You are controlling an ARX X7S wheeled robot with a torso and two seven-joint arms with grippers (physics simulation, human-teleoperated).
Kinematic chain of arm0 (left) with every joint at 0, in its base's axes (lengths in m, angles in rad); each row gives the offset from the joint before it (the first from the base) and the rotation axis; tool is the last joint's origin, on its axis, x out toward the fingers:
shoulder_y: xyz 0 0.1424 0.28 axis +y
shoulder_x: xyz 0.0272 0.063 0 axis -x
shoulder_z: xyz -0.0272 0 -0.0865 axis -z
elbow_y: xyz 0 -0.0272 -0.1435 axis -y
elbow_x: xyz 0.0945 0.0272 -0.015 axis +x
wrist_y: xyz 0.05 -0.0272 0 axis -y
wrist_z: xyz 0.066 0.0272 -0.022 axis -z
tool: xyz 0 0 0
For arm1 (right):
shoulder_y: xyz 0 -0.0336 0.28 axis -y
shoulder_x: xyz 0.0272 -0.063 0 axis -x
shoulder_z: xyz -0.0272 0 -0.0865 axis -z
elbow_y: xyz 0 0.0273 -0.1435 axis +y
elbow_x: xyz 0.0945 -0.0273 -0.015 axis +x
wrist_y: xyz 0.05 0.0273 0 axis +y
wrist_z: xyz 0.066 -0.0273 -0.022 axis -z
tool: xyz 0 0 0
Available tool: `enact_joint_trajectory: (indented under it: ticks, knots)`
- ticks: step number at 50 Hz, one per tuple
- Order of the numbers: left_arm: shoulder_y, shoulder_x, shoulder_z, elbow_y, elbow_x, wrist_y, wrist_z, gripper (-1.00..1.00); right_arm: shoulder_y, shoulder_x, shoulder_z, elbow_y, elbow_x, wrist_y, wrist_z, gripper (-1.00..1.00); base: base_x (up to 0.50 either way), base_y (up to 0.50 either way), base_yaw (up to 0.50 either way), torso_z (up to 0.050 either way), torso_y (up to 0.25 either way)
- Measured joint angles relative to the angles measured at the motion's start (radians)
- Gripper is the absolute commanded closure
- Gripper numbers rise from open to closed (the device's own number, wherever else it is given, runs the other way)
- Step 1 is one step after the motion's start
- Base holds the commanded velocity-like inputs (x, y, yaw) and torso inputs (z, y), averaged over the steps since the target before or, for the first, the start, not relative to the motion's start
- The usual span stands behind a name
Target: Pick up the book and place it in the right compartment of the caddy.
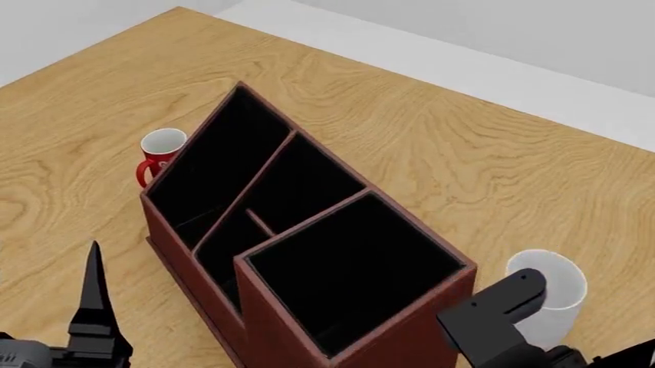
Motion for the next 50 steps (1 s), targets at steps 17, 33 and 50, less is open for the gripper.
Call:
enact_joint_trajectory:
  ticks: [17,33,50]
  knots:
    - [-0.002,-0.003,0.006,-0.004,-0.001,0.001,-0.004,-1.0,-0.006,0.005,-0.053,0.036,-0.042,-0.031,-0.026,-1.0,0.0,0.0,0.0,0.0,0.0]
    - [-0.003,-0.007,0.009,-0.009,-0.002,0.004,-0.008,-1.0,0.005,-0.009,-0.116,0.096,-0.104,-0.062,-0.082,-1.0,0.0,0.0,0.0,0.0,0.0]
    - [-0.006,-0.01,0.013,-0.017,-0.002,0.006,-0.013,-1.0,-0.002,-0.03,-0.186,0.167,-0.181,-0.117,-0.155,-1.0,0.0,0.0,0.0,0.0,0.0]
